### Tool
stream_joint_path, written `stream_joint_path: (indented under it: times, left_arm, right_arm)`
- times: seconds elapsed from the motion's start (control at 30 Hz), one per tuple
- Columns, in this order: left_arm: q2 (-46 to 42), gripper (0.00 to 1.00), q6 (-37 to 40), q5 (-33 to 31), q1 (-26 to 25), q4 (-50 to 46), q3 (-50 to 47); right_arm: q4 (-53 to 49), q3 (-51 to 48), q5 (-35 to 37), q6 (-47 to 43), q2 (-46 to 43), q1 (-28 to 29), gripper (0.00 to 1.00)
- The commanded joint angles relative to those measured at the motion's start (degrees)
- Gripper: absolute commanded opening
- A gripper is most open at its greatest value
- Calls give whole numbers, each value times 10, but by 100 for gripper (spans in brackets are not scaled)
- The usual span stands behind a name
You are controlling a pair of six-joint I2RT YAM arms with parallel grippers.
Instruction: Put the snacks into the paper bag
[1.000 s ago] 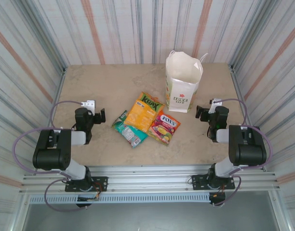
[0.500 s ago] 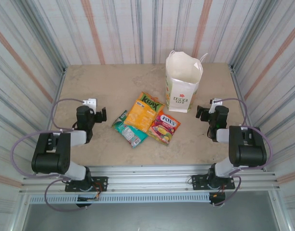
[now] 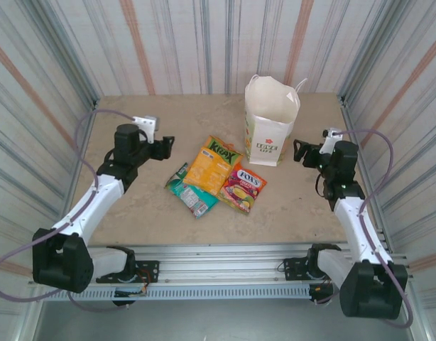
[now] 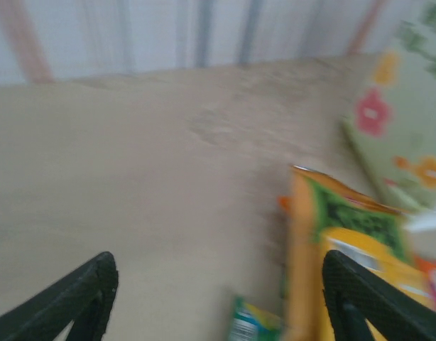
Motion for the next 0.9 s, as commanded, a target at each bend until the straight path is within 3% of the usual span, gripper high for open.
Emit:
stream_joint_path:
  times: [0.0,0.13,0.3,0.63,0.8,0.87]
  left_arm:
    - [26,72,-57,96,-21,-125,35]
    - [66,66,-114,186,-39,-120,37]
    - [117,67,-117,195,-65,-119,37]
    - [230,67,-76,227,-65,-102,69]
    - [283,55,-59,252,-65,-109,108]
    - [291,40,-55,268,-65,-107,115]
  right_arm:
    - [-117,7,-80,61,-30,30,99]
    - [-148,3,-56,106,-49,105,99]
    - [-167,-10,-45,139,-46,184,99]
    - [-150,-33,-52,127,-31,224,99]
    - [-146,-33,-53,119,-24,224,99]
    - [-145,-33,-58,116,-23,224,99]
